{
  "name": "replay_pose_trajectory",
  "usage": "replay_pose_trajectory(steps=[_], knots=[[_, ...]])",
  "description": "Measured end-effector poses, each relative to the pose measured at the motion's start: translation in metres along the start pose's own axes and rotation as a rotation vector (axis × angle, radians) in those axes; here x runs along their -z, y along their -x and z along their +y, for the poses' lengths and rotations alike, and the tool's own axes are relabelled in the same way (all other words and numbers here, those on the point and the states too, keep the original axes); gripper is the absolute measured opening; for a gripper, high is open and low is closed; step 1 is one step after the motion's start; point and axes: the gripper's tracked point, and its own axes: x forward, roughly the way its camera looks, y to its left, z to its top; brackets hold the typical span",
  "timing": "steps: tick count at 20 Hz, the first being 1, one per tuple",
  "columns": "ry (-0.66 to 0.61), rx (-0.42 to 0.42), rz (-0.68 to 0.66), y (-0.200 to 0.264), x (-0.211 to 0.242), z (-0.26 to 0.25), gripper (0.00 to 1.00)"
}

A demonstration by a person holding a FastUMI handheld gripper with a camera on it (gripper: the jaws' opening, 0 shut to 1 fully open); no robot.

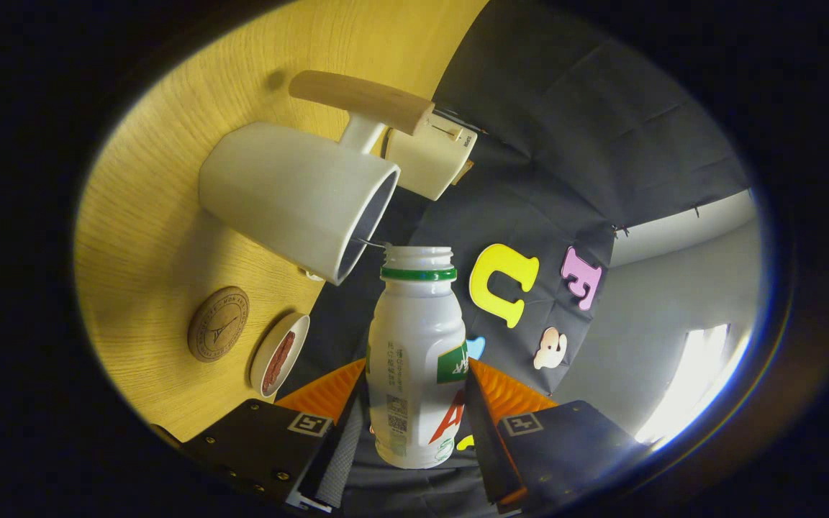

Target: Take the bottle from table, then pour the juice into the cup, finally place the bottle on the coaster

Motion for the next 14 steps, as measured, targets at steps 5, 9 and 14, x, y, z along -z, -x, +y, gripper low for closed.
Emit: replay_pose_trajectory(steps=[5,9,14], knots=[[-0.036,-0.001,-0.006,0.0,-0.001,0.0,0.71],[-0.099,-0.027,0.015,0.0,0.006,0.005,0.71],[-0.215,-0.054,0.018,0.002,0.009,0.006,0.71]])
